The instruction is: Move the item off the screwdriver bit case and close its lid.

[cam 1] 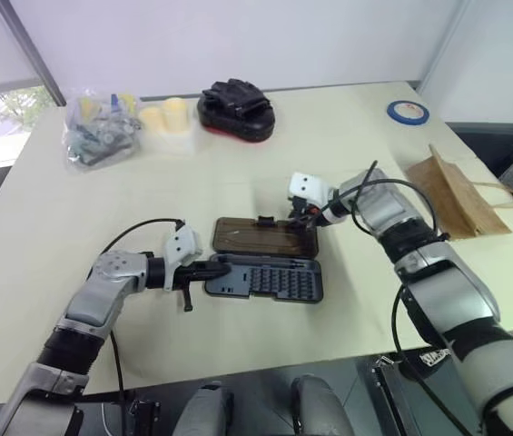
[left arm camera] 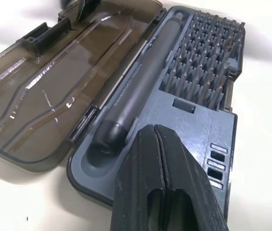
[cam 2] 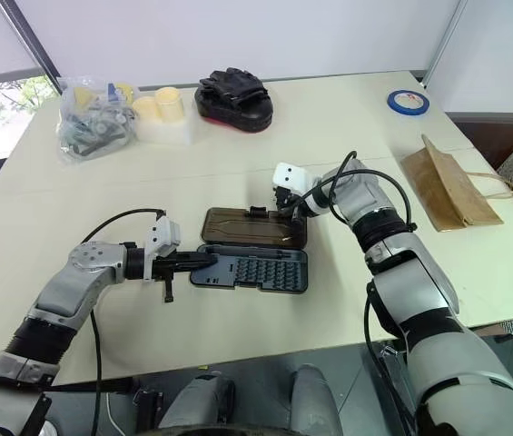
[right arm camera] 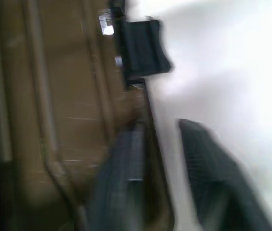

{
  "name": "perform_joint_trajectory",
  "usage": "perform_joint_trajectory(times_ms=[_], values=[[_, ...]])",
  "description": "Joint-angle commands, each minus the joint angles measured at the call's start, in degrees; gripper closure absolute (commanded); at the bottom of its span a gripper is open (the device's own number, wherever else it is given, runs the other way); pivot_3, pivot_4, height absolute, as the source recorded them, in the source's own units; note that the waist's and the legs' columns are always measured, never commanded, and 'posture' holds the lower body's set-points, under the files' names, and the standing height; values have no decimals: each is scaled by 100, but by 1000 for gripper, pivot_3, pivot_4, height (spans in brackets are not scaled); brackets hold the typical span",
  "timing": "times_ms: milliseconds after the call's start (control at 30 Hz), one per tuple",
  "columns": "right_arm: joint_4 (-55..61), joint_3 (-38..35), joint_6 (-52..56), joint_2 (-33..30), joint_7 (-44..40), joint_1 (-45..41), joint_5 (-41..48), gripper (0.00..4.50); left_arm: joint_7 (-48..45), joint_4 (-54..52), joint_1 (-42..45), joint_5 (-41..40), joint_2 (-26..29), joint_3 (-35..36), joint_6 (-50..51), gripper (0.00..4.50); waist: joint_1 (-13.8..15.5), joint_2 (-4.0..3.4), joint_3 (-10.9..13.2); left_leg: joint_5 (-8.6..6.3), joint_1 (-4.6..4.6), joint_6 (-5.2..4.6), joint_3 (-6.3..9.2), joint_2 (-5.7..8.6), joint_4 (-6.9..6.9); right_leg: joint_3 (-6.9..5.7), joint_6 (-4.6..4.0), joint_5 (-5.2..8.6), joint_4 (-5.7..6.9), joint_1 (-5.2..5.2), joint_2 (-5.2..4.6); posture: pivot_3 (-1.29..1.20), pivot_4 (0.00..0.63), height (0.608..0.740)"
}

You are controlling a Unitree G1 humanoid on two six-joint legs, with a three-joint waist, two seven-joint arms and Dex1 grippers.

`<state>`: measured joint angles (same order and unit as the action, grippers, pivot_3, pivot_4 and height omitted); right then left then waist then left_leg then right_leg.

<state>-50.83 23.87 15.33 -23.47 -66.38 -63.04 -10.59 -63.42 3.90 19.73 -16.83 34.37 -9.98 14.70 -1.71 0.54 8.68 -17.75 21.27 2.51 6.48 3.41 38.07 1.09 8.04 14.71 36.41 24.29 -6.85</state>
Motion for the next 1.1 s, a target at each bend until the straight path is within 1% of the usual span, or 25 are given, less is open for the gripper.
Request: perform_joint_trajectory(times_ms=[33, 233, 367, 433, 533, 700, 867, 933, 1100], values=[[-565, 158, 36, 63, -89, 148, -258, 4479, 80, -87, -83, 32, -2, 87, 11, 4500, -10, 3, -18, 0, 0, 0, 2, 0, 0, -1, 0, 0, 0, 0, 0, 0, 150, 740], [-548, 223, -294, 30, -122, 198, -388, 4479, 177, -95, -79, 13, 7, 157, 32, 4500, -32, -7, -28, 0, 0, 0, 10, 0, -4, -4, 0, 0, 0, -1, 1, 0, 150, 740], [-108, 266, -810, -116, 286, 290, -621, 4479, 298, -96, -30, -45, -22, 243, 99, 4500, -44, -7, -28, 0, 0, 0, 10, 0, -4, -4, 0, 0, 0, -1, 1, 0, 150, 740], [300, 296, -1195, -268, 733, 368, -860, 4479, 401, -40, 89, -119, -70, 350, 195, 4500, -60, -8, -27, 0, 0, 0, 10, 0, -4, -3, 0, 0, 0, 0, 1, 0, 150, 740], [989, 232, -1333, -461, 1164, 516, -1067, 4479, 552, 11, 315, -240, -161, 552, 403, 4500, -56, -8, -26, 5, 4, 8, 11, 0, -2, -4, 0, 0, 3, 3, 2, 0, 150, 740], [2230, 8, -1158, -721, 1616, 969, -1214, 4479, 805, 46, 713, -457, -281, 859, 734, 4500, -46, -8, -23, 8, 17, 14, 11, 3, 1, -2, 0, 0, 9, 18, 0, 0, 150, 740], [3544, -110, -1059, -1021, 2166, 1589, -1583, 4479, 1199, 50, 1218, -915, -410, 1405, 1334, 4500, -28, -6, -21, 8, 24, 14, 11, 3, -1, -2, 0, 0, 6, 24, 0, 0, 150, 740], [3975, -129, -993, -1082, 2283, 1825, -1707, 4479, 1353, 204, 1374, -1011, -405, 1623, 1449, 4500, -37, -5, -21, 8, 24, 14, 10, 4, -2, -2, 0, 0, 5, 24, 0, 0, 150, 740], [4664, -178, -954, -1105, 2527, 2128, -1942, 4479, 1547, 943, 1748, -910, -295, 1920, 1318, 4500, -60, -5, -21, 8, 23, 14, 9, 3, -6, -3, 0, 0, 5, 25, 0, 0, 150, 740]])
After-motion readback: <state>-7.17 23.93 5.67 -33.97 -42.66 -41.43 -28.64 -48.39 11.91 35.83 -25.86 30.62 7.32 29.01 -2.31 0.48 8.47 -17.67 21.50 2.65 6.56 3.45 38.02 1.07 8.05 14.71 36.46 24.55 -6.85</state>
